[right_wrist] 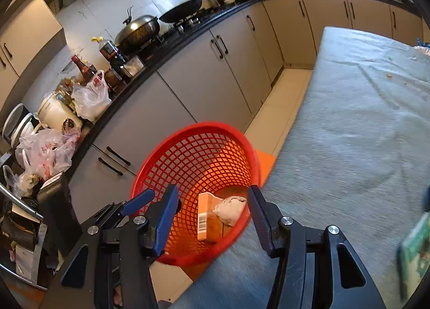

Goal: Collect trash
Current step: 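Open the right tool to drop the cloth while the left tool drops the orange box, then move both open tools back over the table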

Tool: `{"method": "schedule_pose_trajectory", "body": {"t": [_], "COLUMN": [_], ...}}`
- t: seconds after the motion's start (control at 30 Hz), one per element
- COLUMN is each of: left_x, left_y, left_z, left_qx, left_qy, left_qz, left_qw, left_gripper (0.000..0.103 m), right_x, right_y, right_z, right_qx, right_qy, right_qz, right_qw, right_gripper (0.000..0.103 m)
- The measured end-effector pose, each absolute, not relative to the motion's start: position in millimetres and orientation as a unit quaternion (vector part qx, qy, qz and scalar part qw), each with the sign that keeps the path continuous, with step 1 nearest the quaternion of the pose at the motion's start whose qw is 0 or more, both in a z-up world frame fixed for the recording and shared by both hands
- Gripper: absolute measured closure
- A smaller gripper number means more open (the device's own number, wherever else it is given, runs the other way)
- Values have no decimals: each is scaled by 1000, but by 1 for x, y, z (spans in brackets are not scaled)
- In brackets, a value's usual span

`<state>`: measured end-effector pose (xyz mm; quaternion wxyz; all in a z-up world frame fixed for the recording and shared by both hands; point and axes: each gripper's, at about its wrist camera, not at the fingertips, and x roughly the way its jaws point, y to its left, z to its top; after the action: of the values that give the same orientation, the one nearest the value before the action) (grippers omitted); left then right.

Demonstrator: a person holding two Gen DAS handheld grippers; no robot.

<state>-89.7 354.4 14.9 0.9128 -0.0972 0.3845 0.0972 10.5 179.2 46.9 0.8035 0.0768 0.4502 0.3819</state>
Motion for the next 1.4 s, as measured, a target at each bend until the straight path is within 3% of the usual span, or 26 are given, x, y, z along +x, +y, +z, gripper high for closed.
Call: {"method": "schedule_pose_trajectory", "body": {"t": [0.67,1.4], "left_x": [-149,-158], "left_y": [223,90], "left_z": [120,168], "left_qx": [-22,61], "left_qy": [285,250], "left_qz": [16,-85], "left_qw": [958,963], "left_gripper": [38,32], "right_x": [-87,-127], "right_y": [15,-118], "right_z": [151,153], "right_qx": [104,174], "right_qy": [309,270], "right_qz": [341,264], "right_qw": [882,909], "right_gripper": [37,37]}}
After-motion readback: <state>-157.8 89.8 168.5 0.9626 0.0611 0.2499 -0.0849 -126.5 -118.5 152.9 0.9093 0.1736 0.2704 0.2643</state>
